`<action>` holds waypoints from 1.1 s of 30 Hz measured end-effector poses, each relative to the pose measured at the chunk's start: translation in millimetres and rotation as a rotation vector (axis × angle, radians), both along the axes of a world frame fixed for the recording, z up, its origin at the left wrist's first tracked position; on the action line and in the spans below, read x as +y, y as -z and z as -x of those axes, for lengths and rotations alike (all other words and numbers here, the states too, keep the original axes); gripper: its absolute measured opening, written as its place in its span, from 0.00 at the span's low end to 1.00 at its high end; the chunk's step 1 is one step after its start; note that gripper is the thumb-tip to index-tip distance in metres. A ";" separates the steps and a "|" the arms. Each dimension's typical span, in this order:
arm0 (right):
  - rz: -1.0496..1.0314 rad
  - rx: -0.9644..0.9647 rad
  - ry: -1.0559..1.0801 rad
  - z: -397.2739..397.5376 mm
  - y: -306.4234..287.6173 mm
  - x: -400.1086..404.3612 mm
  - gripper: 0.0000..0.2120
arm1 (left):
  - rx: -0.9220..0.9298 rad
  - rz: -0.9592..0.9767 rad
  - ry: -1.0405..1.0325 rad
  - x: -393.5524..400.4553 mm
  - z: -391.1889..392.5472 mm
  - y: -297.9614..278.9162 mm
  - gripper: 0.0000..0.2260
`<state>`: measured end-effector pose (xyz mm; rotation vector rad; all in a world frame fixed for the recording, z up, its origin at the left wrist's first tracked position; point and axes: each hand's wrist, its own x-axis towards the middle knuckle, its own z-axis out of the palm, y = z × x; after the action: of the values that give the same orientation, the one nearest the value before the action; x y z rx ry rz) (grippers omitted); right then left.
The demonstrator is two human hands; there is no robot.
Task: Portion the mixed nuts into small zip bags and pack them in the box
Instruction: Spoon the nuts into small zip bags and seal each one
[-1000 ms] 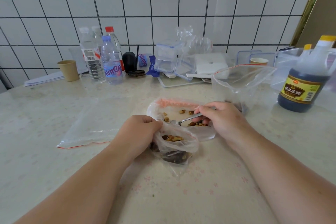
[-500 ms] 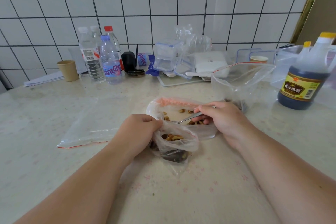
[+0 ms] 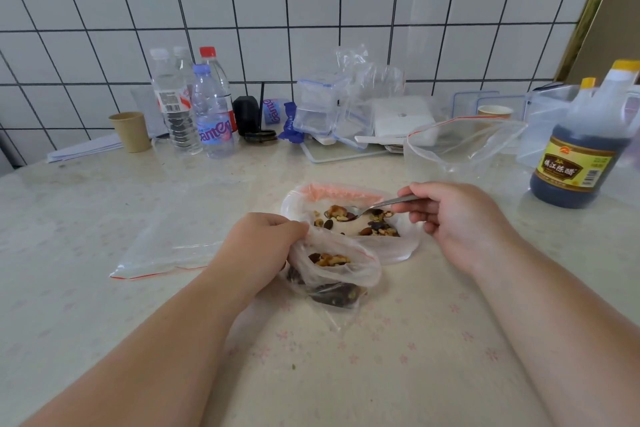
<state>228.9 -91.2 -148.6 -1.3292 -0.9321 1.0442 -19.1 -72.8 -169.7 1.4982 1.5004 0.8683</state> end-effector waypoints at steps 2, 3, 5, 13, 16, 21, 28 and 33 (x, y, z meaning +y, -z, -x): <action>-0.052 -0.048 -0.070 0.6 -3.5 -5.8 0.15 | 0.027 -0.013 0.006 0.0 1.7 -1.1 0.15; -0.086 -0.099 -0.106 1.5 -4.8 -8.7 0.15 | 0.036 -0.015 0.010 -0.1 2.3 -1.2 0.15; -0.161 -0.223 -0.188 4.4 -7.0 -14.8 0.12 | 0.057 -0.009 0.003 0.9 3.3 -1.1 0.15; -0.371 -0.350 -0.286 3.7 -15.4 -23.9 0.10 | 0.093 -0.057 -0.223 9.1 9.4 -9.8 0.16; -0.323 -0.262 -0.106 -0.5 -8.5 -16.8 0.11 | 0.169 0.008 -0.214 14.8 1.6 -15.6 0.18; -0.193 -0.295 0.132 -0.8 7.3 -4.7 0.10 | 0.326 0.072 -0.148 27.1 -10.8 -18.7 0.23; -0.136 -0.445 0.111 3.1 14.5 2.8 0.11 | 0.323 0.057 -0.088 38.5 -8.5 -14.1 0.12; -0.194 -0.515 0.058 3.8 18.6 3.9 0.10 | 0.179 -0.133 -0.176 36.0 -0.8 -5.6 0.07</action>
<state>225.1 -87.3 -167.2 -1.4775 -1.3290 0.5520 -18.3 -36.8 -164.1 1.5921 1.7561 0.9742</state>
